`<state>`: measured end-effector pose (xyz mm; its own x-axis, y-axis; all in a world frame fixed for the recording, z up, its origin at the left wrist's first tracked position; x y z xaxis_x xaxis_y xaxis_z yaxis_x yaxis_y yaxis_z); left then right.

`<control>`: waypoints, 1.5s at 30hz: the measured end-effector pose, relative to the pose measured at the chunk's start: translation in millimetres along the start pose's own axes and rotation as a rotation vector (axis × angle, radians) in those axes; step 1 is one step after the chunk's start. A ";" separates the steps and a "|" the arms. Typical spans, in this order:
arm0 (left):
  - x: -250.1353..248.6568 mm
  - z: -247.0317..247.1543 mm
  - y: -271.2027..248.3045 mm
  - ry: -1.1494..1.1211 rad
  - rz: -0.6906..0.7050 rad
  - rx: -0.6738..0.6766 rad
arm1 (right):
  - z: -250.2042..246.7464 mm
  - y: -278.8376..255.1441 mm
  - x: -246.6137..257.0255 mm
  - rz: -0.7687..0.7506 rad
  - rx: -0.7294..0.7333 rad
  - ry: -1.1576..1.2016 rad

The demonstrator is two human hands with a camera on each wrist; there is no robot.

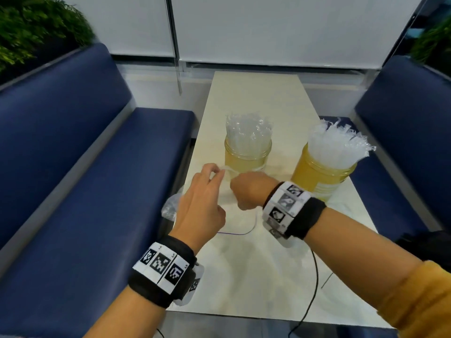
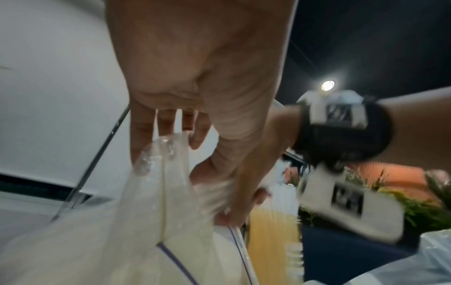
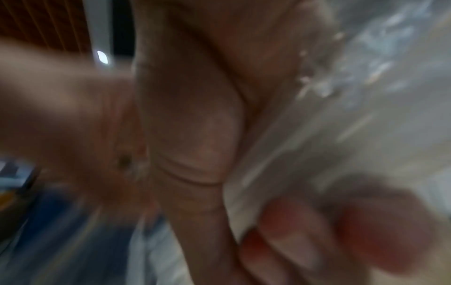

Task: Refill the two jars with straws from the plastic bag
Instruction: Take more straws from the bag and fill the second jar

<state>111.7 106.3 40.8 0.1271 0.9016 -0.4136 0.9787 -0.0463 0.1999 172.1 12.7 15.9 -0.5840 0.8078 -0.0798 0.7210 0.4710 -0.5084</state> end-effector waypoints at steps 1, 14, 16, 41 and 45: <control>5.6 -1.7 2.3 0.006 -0.042 -0.014 | -9.1 -11.6 -7.6 -0.004 0.014 0.002; 21.2 -34.3 22.3 -0.408 -0.113 -0.124 | -145.9 -73.6 -128.9 -0.276 -0.998 0.956; 4.9 -37.3 20.6 -0.440 -0.026 -0.126 | -150.0 -54.8 -144.3 -0.272 -1.232 1.099; -18.4 15.2 195.1 -0.490 -0.086 0.082 | -74.8 37.0 -186.0 -0.040 -1.247 1.500; -47.3 2.1 205.4 -0.707 0.105 -0.009 | -63.7 64.7 -173.5 0.096 -1.050 0.866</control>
<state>307.1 53.3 99.6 0.2977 0.3975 -0.8679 0.9546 -0.1115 0.2764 343.8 -74.4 51.4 -0.3776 0.6307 0.6780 0.9132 0.1326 0.3852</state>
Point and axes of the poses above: each hand's wrist, its own y-axis towards the middle knuckle, its own z-axis out of the palm, x = y × z, the point moved 7 cm from there along y, towards the middle knuckle, and after that the axes turned 10 degrees about -z, right-handed, at the moved point
